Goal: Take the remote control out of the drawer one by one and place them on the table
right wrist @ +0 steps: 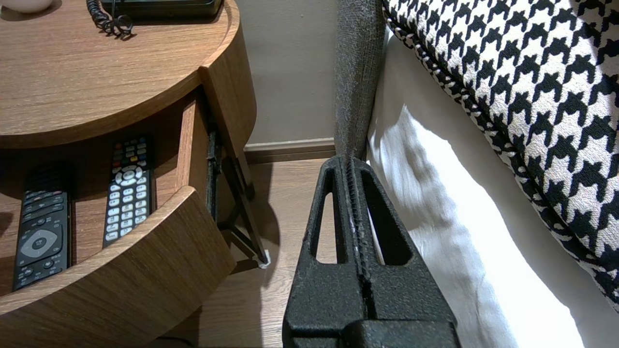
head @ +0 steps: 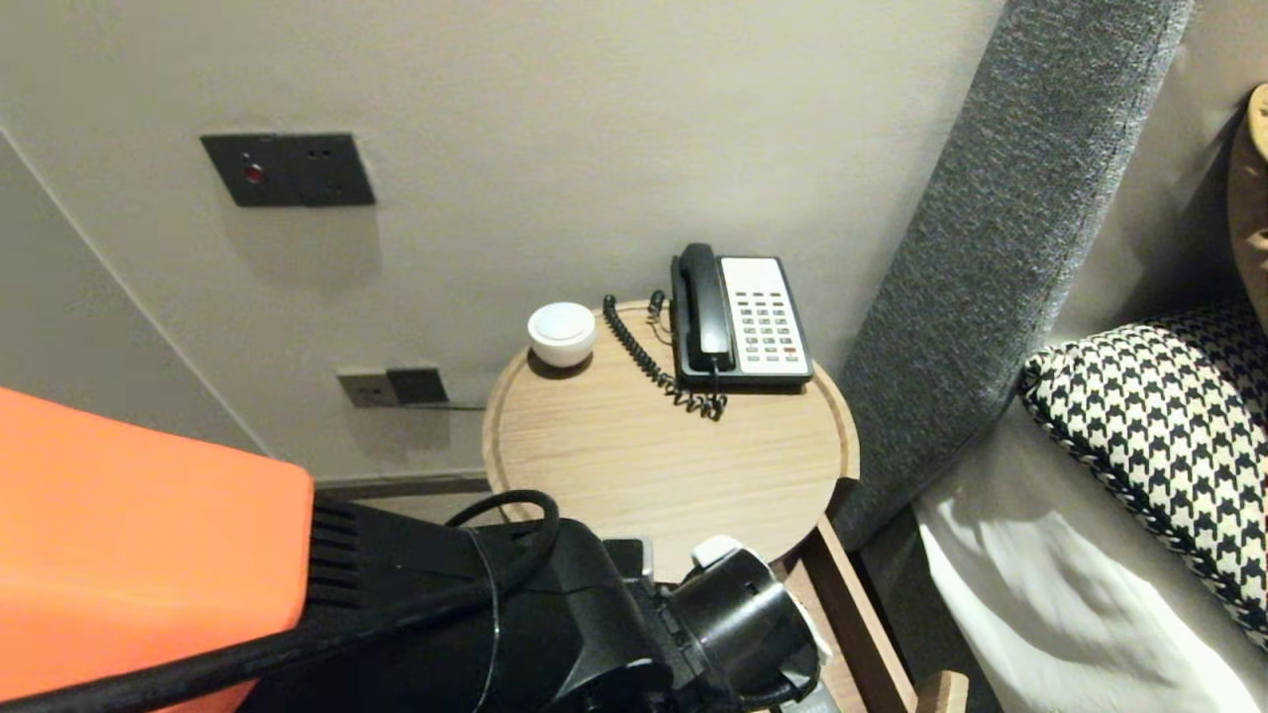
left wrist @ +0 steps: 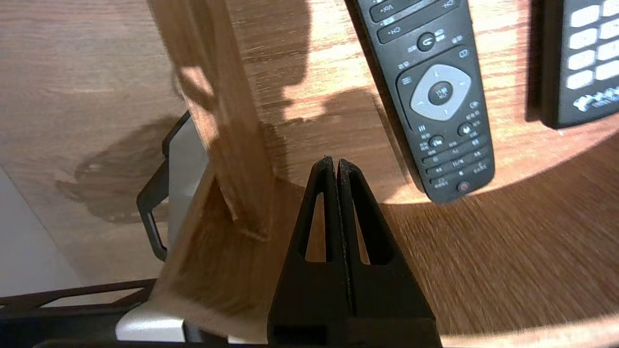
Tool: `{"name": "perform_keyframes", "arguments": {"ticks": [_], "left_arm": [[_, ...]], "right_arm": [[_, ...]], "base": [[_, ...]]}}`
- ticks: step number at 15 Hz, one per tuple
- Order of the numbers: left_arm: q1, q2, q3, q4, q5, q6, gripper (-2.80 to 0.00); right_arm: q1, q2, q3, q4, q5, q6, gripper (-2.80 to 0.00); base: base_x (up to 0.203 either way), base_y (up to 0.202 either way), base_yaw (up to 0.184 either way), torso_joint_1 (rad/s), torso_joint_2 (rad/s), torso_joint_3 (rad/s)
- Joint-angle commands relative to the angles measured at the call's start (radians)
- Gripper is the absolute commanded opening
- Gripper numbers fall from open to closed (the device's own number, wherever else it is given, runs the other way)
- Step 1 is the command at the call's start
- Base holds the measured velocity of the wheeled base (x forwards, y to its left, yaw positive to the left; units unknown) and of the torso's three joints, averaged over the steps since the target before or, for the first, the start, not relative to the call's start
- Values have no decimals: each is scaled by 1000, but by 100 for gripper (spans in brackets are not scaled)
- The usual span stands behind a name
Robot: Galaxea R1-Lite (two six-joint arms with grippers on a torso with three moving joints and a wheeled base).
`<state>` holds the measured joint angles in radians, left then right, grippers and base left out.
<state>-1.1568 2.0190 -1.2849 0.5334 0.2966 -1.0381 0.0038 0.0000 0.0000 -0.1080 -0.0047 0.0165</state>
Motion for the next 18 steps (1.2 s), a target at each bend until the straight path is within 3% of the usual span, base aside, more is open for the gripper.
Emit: {"name": "perform_keyframes", "arguments": {"ticks": [1, 4, 14, 15, 18], "left_arm": [[7, 22, -8, 10, 2, -6, -280], [36, 27, -21, 0, 1, 20, -280], [40, 104, -153, -43, 21, -5, -280], [40, 118, -156, -51, 22, -5, 0], [39, 139, -158, -58, 20, -3, 0]], "right_arm": [[1, 2, 40, -1, 0, 0, -280], [1, 2, 40, -1, 0, 0, -280], [-1, 2, 40, -1, 0, 0, -280], [-1, 2, 40, -1, 0, 0, -280], [1, 2, 40, -1, 0, 0, -280]], "base": [[0, 0, 0, 0, 0, 0], [0, 0, 0, 0, 0, 0], [0, 0, 0, 0, 0, 0], [0, 0, 0, 0, 0, 0], [0, 0, 0, 0, 0, 0]]}}
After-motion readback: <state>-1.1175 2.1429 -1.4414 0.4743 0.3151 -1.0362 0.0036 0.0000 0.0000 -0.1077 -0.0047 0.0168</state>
